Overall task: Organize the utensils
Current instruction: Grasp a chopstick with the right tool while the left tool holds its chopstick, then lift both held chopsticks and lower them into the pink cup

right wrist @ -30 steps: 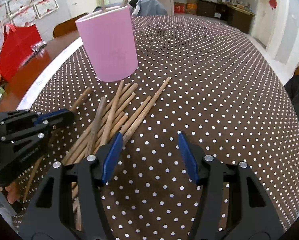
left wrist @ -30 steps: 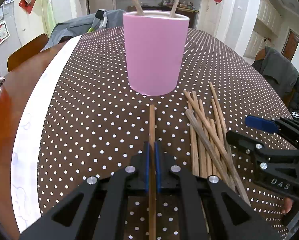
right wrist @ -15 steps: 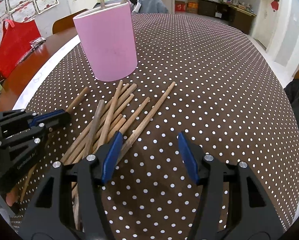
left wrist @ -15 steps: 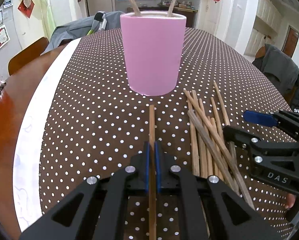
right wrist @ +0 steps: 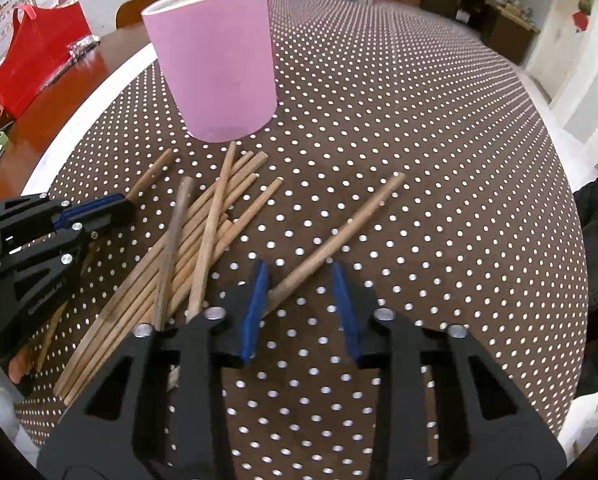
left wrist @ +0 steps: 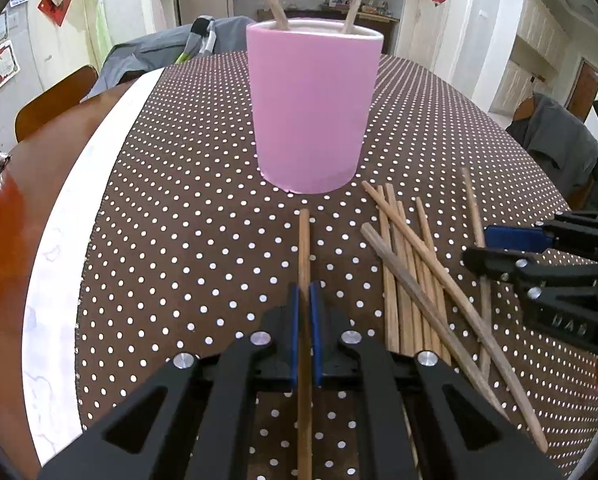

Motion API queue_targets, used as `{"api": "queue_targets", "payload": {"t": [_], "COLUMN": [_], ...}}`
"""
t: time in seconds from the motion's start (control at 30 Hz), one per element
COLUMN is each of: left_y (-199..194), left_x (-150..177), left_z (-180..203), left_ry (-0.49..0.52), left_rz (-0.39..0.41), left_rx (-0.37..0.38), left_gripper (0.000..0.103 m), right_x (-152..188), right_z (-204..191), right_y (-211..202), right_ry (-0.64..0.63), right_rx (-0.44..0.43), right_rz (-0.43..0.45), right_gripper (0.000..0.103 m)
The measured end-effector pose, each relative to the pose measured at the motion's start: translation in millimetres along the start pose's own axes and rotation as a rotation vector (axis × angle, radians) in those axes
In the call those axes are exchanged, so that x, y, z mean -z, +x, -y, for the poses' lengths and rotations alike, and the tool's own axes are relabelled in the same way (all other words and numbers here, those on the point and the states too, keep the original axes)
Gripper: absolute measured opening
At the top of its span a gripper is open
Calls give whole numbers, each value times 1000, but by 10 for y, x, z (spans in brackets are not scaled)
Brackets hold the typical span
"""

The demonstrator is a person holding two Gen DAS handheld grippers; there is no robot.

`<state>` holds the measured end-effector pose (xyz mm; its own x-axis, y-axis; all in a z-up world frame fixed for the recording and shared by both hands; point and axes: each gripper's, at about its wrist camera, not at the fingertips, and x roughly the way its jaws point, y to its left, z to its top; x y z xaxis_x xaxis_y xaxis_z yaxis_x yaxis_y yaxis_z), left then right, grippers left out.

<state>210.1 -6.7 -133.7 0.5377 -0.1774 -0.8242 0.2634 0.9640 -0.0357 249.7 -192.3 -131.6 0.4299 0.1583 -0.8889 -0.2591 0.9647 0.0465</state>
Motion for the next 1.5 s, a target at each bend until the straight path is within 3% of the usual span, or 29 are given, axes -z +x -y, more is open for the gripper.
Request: {"api": "queue_targets", "payload": {"t": [0.17,0.3,0.53,1.13,1.27,1.43,1.5], "left_y": [47,63,33,-812,-1067,-1257,-1322], "left_x": [-81,-109,-68,-144,-161,-236,-267], "left_z": [-4,-30,-128,-118,-157,-207,-168], "left_ry": [-15,-38,-95,-228,-201,-236,-206], "left_rz": [-34,-45,-15,422,544,615,657], "left_rx": [-5,8,51,166,167,236,250], "left_gripper": [6,6,6,6,6,6,6], "right_x": [-163,-283,-259,98,37,8,-1], "right_z": [180,219,159,-3,-45,54,65], "right_y": [30,87,73,-1094,-1201,-1395,-1460], "right_ry": [33,36,39,131,117,171,179], "right_rx": [-49,-42,-52,-120,-124,-167,-173], "right_rz": [-44,-49,21,580,618,685,712], "right_gripper": [15,8,6,6,6,6,6]}}
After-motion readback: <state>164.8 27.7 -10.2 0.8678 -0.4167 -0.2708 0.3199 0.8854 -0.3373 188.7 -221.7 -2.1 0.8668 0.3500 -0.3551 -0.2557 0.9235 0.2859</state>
